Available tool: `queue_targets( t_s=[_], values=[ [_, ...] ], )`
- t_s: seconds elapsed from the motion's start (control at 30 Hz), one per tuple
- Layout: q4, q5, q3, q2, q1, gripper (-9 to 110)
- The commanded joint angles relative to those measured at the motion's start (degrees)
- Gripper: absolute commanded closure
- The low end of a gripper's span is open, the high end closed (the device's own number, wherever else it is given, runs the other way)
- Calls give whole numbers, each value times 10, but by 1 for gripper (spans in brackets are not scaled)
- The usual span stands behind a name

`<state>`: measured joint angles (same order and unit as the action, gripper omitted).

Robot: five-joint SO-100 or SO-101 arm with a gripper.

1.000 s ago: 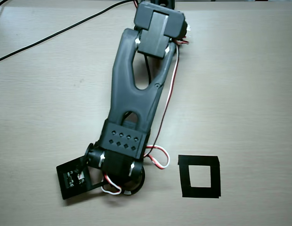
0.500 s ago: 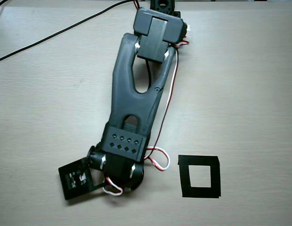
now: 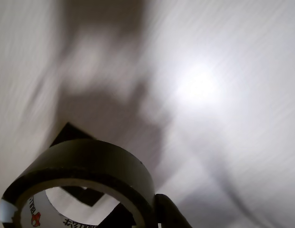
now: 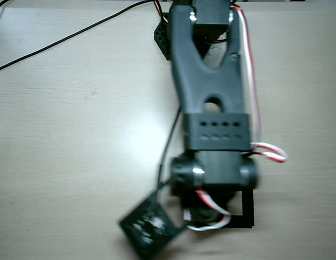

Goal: Grasp a tape and put it in the target area.

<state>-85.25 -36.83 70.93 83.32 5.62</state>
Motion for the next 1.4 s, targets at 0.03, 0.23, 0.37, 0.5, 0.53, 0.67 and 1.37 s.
queue_targets(
  t_s=[0.03,0.23,0.37,0.5,0.53,0.67,1.37],
  values=[
    [-1,10,-12,11,44,101],
    [3,32,-35,-43,88,101],
    [6,36,-67,-91,100,101],
    [-2,42,-129,-149,104,101],
    [-5,43,-148,-167,104,101],
    [-32,51,-231,-238,104,101],
    [-121,86,-433,-394,106,101]
  ],
)
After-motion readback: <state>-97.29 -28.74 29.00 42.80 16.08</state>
